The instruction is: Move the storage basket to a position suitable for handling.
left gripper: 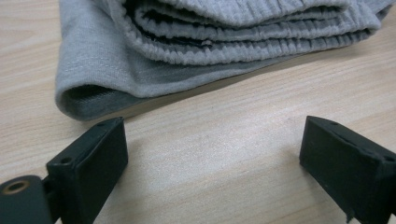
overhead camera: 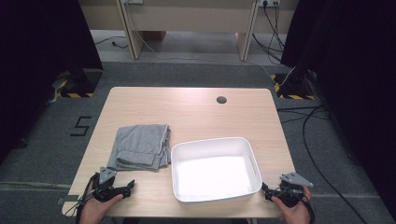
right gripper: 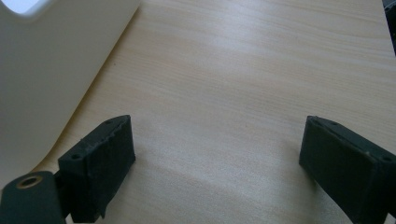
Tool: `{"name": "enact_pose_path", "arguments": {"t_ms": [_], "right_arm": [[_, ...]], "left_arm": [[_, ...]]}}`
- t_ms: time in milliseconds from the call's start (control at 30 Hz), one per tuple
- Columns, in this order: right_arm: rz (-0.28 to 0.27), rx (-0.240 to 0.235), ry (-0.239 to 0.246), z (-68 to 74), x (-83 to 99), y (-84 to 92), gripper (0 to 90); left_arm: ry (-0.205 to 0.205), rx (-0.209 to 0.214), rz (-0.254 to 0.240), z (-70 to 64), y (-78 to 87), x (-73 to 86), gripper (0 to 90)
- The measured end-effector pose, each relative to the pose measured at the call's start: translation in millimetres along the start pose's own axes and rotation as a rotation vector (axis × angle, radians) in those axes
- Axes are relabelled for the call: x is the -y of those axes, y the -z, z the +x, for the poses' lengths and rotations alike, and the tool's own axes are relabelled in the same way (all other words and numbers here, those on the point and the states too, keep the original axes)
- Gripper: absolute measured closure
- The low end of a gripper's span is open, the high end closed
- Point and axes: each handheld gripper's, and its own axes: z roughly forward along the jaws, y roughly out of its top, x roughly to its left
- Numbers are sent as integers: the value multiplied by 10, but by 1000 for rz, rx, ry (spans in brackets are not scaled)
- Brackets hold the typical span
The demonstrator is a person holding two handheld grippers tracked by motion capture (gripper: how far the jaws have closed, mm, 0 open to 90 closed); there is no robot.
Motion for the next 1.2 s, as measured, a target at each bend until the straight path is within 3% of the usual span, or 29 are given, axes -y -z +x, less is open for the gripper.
{"name": "enact_pose_path", "arguments": {"t_ms": [533, 600, 700, 833, 1200], "right_arm": [[-4, 6, 4, 1, -2, -4, 111], [1, 5, 8, 1, -8, 1, 128], [-3, -14, 17, -5, -13, 12, 185], [-11, -18, 37, 8, -24, 40, 231], [-34, -40, 68, 208, -5, 299, 237]], "left_arm": [[-3, 6, 0, 2, 6, -1, 72], [-8, 14, -15, 1, 24, -3, 159], [-3, 30, -19, -27, 34, -9, 152], [-29, 86, -61, -181, 105, -66, 156], [-122, 201, -62, -634, 179, -66, 156]]}}
